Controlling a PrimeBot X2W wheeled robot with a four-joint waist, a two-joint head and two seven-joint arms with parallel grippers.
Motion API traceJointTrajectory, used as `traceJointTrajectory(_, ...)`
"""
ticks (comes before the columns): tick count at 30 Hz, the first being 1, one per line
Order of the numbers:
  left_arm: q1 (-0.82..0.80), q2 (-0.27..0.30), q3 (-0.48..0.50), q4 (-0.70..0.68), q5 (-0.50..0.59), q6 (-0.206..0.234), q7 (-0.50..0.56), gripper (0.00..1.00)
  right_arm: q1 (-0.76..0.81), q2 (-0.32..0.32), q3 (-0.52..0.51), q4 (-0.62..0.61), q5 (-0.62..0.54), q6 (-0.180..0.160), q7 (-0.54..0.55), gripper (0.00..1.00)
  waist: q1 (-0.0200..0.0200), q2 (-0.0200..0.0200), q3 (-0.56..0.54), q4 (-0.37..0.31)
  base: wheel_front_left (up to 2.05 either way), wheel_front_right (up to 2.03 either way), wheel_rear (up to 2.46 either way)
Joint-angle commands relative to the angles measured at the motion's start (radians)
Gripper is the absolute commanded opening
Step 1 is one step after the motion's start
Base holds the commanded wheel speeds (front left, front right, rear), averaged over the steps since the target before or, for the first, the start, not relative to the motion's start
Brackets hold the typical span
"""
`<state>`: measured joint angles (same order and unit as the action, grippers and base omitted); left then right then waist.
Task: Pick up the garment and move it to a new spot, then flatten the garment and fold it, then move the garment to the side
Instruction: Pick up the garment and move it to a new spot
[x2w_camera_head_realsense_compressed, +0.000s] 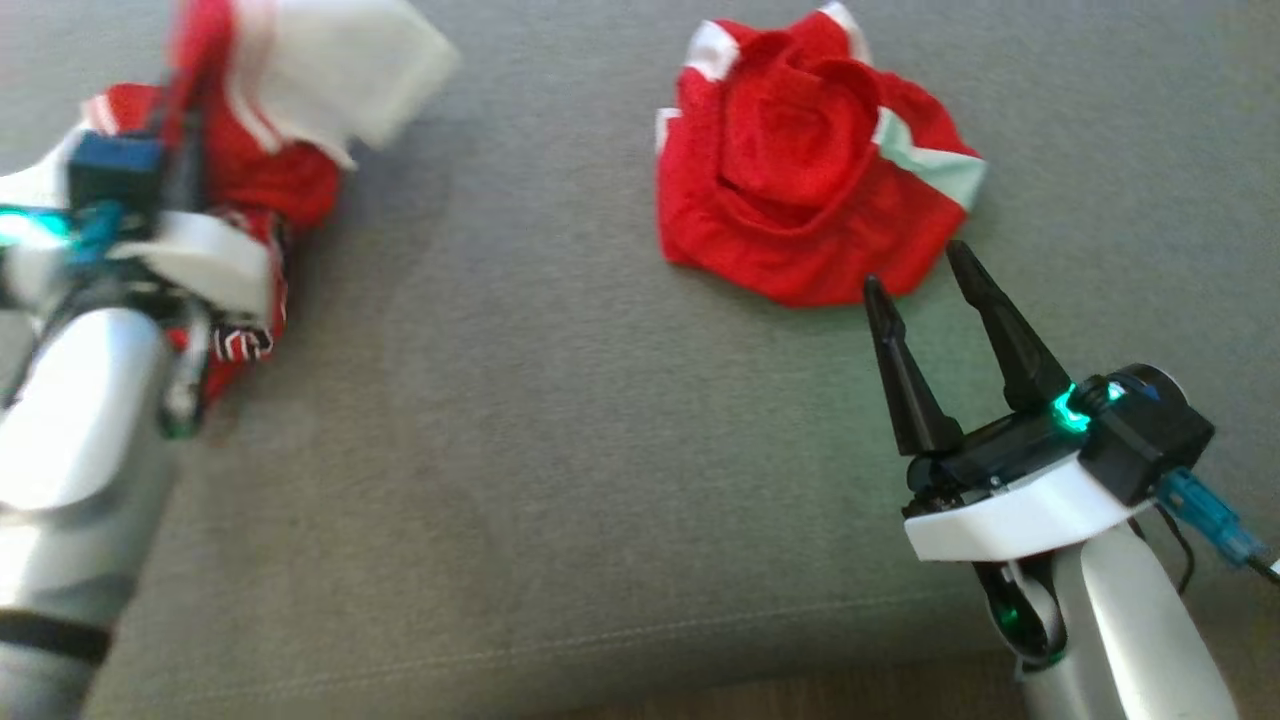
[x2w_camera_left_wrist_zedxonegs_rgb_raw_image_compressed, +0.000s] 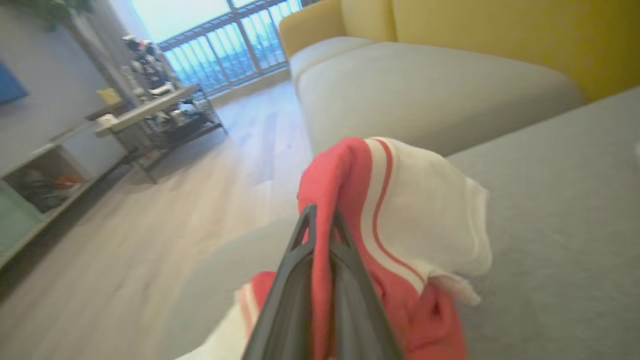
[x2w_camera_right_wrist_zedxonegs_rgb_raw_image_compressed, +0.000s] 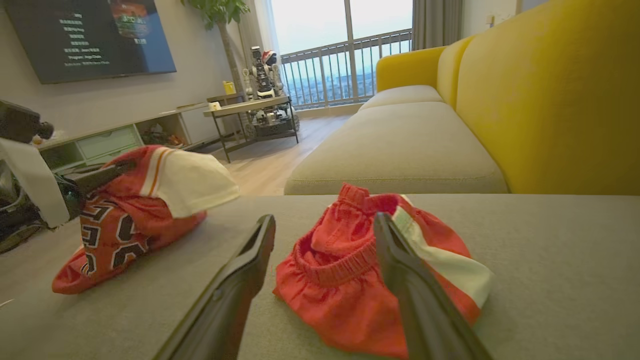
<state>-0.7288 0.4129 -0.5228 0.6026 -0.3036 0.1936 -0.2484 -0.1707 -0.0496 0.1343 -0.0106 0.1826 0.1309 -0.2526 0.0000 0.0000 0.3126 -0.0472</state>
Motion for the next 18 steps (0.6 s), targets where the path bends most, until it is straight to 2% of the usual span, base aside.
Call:
traceJointTrajectory(1, -0.005, 0.089, 0.06, -0.063, 0.0, 0.022, -0.01, 0.0, 0.01, -0.001, 0.021, -0.027, -0.01, 0.0, -0.009, 1.0, 0.0, 0.0, -0.026, 0.048, 0.0, 0.0, 0.0)
traceJointTrajectory(4, 0.021, 0.173, 0.084, -0.111, 0.018, 0.054, 0.006, 0.0, 0.015, -0.001, 0.028, -0.02, -0.014, 0.0, -0.009, 1.0, 0.0, 0.0, -0.036, 0.07, 0.0, 0.0, 0.0)
traceJointTrajectory(9, 0.076, 0.261, 0.11, -0.174, 0.042, 0.132, 0.089, 0.0, 0.017, -0.001, 0.027, -0.018, -0.016, 0.0, -0.009, 1.0, 0.0, 0.0, -0.046, 0.083, 0.0, 0.0, 0.0)
traceJointTrajectory(13, 0.14, 0.269, 0.113, -0.191, 0.03, 0.176, 0.18, 0.0, 0.017, -0.001, 0.025, -0.018, -0.022, 0.0, -0.009, 1.0, 0.0, 0.0, -0.04, 0.087, 0.0, 0.0, 0.0)
traceJointTrajectory(17, 0.192, 0.249, 0.129, -0.149, -0.008, 0.203, 0.202, 0.0, 0.01, -0.001, 0.039, -0.013, -0.022, 0.0, -0.009, 1.0, 0.0, 0.0, -0.038, 0.076, 0.0, 0.0, 0.0)
traceJointTrajectory(18, 0.201, 0.242, 0.136, -0.141, -0.018, 0.21, 0.195, 1.0, 0.008, -0.001, 0.043, -0.012, -0.022, 0.0, -0.009, 1.0, 0.0, 0.0, -0.04, 0.073, 0.0, 0.0, 0.0)
